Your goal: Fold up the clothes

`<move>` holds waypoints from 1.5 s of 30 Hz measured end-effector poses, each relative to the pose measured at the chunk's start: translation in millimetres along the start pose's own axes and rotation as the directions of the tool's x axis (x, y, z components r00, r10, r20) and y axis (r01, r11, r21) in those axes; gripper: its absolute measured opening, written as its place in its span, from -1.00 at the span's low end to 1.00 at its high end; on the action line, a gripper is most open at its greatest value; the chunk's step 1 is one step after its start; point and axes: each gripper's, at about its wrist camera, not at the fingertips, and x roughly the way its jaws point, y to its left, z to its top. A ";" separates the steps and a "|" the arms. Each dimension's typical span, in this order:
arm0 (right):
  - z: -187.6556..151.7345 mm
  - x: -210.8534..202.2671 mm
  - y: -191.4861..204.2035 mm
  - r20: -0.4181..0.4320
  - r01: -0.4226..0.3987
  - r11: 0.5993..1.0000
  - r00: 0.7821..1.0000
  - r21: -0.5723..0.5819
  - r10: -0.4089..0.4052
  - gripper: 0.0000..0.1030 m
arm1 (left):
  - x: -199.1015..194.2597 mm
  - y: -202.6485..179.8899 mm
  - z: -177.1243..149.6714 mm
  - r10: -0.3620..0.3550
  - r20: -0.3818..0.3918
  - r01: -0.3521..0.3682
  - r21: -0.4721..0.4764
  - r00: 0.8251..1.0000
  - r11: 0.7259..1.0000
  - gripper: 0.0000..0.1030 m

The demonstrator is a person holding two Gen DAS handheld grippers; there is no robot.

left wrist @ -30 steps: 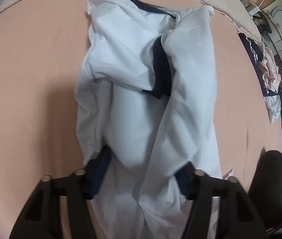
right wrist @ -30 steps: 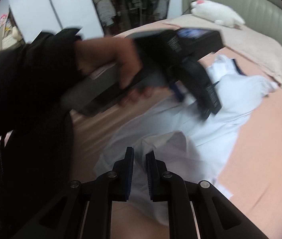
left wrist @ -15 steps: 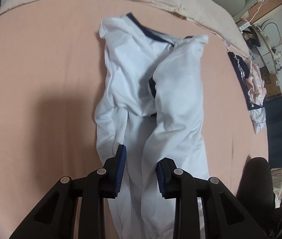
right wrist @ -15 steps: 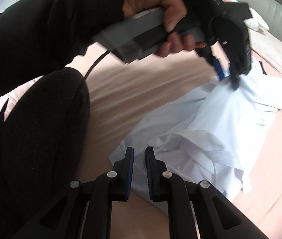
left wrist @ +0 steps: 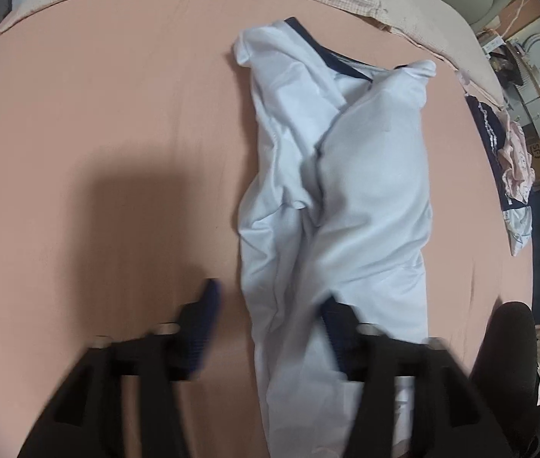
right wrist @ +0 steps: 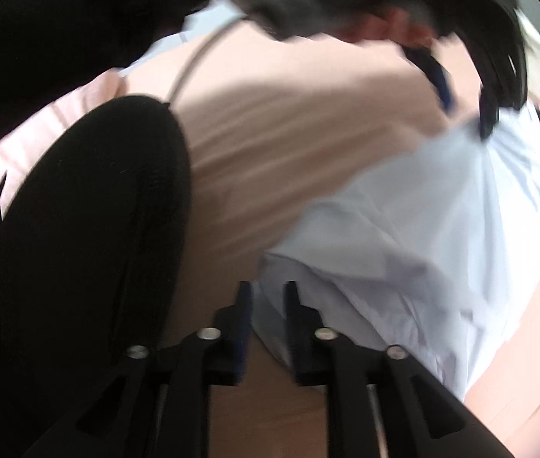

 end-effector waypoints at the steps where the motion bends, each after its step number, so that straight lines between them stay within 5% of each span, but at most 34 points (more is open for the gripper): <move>1: -0.9 -6.7 -3.3 0.007 -0.018 1.000 1.000 0.024 0.017 0.01 | -3.6 -0.6 0.0 0.020 0.009 -0.020 0.007 1.000 1.000 0.69; 3: -3.0 -21.2 -7.7 0.025 -0.050 0.997 0.998 0.058 0.049 0.33 | -12.5 -0.6 0.9 0.052 0.020 -0.053 0.016 0.998 0.998 0.69; 9: -19.7 -67.5 -16.7 0.045 -0.072 0.992 0.997 0.101 0.067 0.34 | -36.9 1.8 5.7 0.126 0.061 -0.127 0.014 0.990 0.992 0.69; 15: -20.1 -92.8 -69.4 0.021 0.088 0.989 0.996 0.118 -0.091 0.34 | -40.8 -16.2 15.6 0.142 0.157 -0.148 0.030 0.977 0.989 0.69; 20: 6.5 -104.5 -147.0 -0.028 0.254 0.945 0.967 0.207 -0.254 0.34 | -36.6 -8.1 13.6 0.138 0.234 -0.149 0.030 0.962 0.988 0.69; 24: 42.0 -116.9 -228.1 -0.049 0.296 0.888 0.953 0.351 -0.299 0.34 | -19.2 -9.6 13.6 0.160 0.238 -0.176 0.044 0.958 0.983 0.69; 28: 86.2 -106.0 -300.9 -0.103 0.292 0.811 0.955 0.508 -0.279 0.34 | -16.6 -3.8 5.2 0.220 0.292 -0.224 -0.021 0.931 0.974 0.69; 34: 135.9 -66.9 -372.0 -0.139 0.248 0.647 0.966 0.721 -0.216 0.34 | -21.4 3.3 13.3 0.205 0.338 -0.193 -0.070 0.919 0.979 0.69; 38: 133.9 -45.3 -397.9 -0.170 0.202 0.505 0.979 0.839 -0.108 0.34 | 3.3 3.3 25.0 0.170 0.300 -0.155 -0.073 0.939 0.985 0.69; 41: 133.1 -28.6 -406.2 -0.182 0.192 0.438 0.981 0.879 -0.065 0.34 | 15.2 6.1 20.9 0.159 0.260 -0.148 -0.063 0.952 0.987 0.69; 45: 140.7 -23.3 -403.8 -0.229 0.254 0.431 0.967 0.866 -0.109 0.34 | 16.6 4.4 21.3 0.156 0.264 -0.146 -0.057 0.952 0.988 0.69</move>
